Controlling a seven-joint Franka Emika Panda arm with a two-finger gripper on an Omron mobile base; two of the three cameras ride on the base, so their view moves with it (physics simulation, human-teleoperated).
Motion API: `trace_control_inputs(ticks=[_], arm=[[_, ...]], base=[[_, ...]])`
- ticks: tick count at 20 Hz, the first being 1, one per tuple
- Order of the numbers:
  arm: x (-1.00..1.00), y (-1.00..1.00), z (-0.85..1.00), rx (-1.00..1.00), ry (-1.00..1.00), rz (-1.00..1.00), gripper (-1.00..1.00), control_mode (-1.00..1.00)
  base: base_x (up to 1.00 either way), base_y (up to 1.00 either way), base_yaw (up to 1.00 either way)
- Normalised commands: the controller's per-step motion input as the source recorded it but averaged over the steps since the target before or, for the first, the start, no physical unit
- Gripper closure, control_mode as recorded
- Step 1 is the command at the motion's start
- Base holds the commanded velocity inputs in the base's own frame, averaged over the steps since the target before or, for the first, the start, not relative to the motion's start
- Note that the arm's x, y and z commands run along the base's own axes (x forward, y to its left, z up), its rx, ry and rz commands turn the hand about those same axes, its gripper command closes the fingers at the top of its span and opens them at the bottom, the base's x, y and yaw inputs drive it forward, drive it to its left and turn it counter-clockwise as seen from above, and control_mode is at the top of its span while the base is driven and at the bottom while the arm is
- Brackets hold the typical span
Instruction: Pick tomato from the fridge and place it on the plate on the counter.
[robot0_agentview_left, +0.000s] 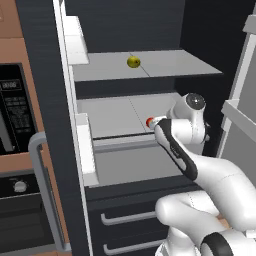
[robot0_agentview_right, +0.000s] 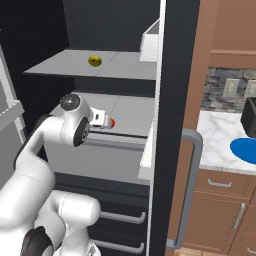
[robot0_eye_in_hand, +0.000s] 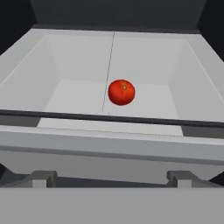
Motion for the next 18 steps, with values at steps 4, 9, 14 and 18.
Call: trace_control_inputs(ticks=[4, 9, 14, 18], arm=[[0.19, 0.00, -0.05, 0.00, 0.00, 0.00, -1.00, -1.00], [0.18, 0.00, -0.08, 0.00, 0.00, 0.00, -1.00, -1.00], [0.22, 0.00, -0.04, 0.00, 0.03, 0.00, -1.00, -1.00], [0.21, 0.00, -0.08, 0.01, 0.04, 0.00, -1.00, -1.00]], base=[[0.00, 0.00, 0.00], [0.00, 0.00, 0.00], [0.00, 0.00, 0.00], [0.00, 0.00, 0.00]])
